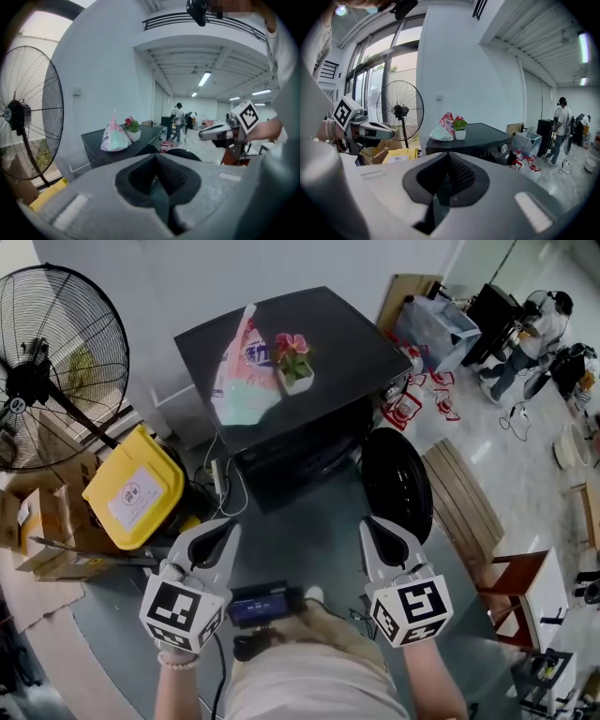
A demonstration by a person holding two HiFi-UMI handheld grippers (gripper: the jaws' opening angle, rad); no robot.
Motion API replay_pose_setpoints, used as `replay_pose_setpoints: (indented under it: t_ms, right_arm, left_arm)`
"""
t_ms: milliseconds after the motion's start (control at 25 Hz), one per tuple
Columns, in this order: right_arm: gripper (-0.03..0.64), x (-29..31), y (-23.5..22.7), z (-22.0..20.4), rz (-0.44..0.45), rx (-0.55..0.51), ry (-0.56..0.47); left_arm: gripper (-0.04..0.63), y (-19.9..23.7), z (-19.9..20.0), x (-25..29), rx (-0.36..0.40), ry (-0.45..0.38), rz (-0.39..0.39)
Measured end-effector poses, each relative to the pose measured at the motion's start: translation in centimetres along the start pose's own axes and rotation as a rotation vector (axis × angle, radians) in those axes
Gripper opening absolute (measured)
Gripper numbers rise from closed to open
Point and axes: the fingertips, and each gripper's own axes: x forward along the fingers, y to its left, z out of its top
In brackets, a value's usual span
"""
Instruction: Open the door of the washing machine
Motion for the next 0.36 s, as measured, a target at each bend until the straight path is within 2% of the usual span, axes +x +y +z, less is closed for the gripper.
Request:
replay_pose_setpoints:
  t_ms: [360]
  right_arm:
    - [0.005,0.33,0.09,-0.21,-0.002,0.000,0.002]
  left_arm:
    - [-0.006,0.24,-0.24,0.21,0.001,0.001,-0.002]
